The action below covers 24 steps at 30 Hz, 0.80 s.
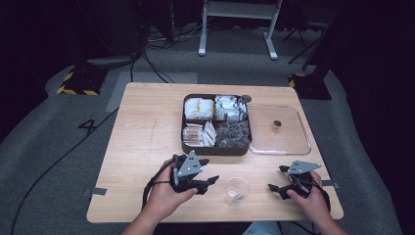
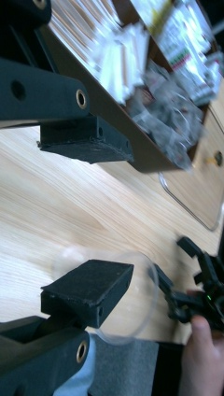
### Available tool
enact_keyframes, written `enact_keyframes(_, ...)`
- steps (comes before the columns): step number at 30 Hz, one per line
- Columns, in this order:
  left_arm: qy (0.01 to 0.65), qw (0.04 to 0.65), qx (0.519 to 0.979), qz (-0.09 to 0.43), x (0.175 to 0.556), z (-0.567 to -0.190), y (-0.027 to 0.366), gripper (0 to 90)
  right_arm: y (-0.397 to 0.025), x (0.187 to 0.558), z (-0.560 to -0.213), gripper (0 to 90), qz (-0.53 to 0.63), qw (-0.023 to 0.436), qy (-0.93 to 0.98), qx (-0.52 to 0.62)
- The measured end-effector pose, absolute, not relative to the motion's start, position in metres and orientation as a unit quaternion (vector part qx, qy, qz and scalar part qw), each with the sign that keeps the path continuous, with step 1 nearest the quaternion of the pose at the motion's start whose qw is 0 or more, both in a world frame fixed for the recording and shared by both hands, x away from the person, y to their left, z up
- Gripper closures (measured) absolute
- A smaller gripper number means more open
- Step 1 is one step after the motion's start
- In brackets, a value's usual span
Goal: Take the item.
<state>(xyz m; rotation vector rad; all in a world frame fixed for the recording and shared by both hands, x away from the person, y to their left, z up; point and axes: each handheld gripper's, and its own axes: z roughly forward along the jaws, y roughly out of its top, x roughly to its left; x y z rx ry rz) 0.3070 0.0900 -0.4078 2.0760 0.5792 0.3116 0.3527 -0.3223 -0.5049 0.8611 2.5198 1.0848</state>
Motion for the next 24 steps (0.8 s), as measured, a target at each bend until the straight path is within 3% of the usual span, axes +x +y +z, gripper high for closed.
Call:
enact_keyframes(11,0.29,0.41,0.853,0.146,0.312,-0.414,0.132,33.7,-0.322,0.352,-0.505,9.8,0.374,0.133,0.868,0.298)
enact_keyframes(24,0.348,0.356,0.855,0.145,0.327,-0.449,0.169,27.9,-0.322,0.353,-0.505,9.4,0.375,0.13,0.869,0.297)
